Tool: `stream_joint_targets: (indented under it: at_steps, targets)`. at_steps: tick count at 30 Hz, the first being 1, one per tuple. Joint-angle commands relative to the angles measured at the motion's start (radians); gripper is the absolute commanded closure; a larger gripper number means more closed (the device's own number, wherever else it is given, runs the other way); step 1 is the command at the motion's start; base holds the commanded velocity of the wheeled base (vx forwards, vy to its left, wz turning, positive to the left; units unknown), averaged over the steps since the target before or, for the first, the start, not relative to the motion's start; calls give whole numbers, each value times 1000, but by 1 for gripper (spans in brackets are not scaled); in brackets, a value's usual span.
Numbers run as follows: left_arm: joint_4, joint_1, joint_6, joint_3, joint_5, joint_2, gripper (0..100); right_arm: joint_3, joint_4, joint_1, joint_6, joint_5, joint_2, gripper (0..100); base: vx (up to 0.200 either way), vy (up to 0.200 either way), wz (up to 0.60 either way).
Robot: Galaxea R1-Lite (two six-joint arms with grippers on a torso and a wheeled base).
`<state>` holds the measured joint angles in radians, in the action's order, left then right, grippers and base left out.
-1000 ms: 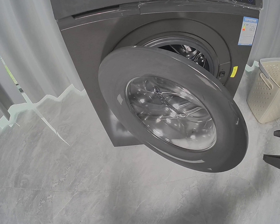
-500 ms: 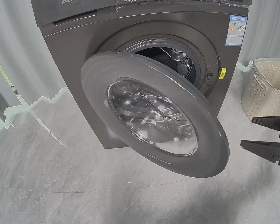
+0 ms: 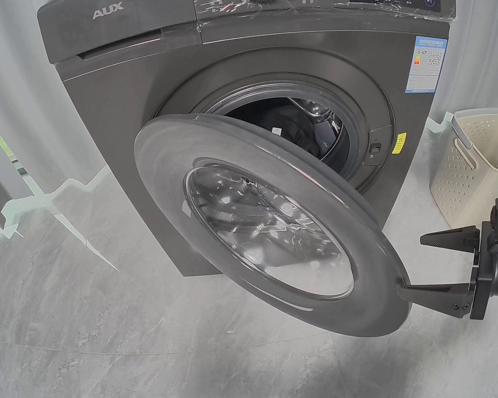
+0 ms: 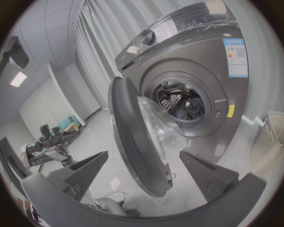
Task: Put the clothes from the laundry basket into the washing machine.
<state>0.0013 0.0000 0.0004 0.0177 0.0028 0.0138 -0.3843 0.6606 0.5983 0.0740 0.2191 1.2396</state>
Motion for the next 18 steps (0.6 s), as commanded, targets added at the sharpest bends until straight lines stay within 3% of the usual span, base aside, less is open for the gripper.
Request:
stream_joint_targets:
  at_steps: [1,4,6,7,11,13,18]
  targets:
    - [0,-2,1,-18,0,-14,0,-5,1,-9,3,-6,49,0,0,0,0]
    - [0,0,1,-18,0,-14,0,-30,25,-68,15,-99,101,0,0,0,0]
    - [0,0,1,-18,0,-14,0,-30,79,-110,13,-124,101,0,0,0,0]
    - [0,0,1,-18,0,-14,0,-30,85,-115,13,-126,101,0,0,0,0]
    - [0,0,1,-18,0,-14,0,-38,168,-292,-3,-132,103,0,0,0,0]
    - [0,0,1,-18,0,-14,0,-36,180,-333,-14,-129,100,0,0,0,0]
    - [0,0,1,-18,0,-14,0,1,172,-333,-22,-130,80,0,0,0,0]
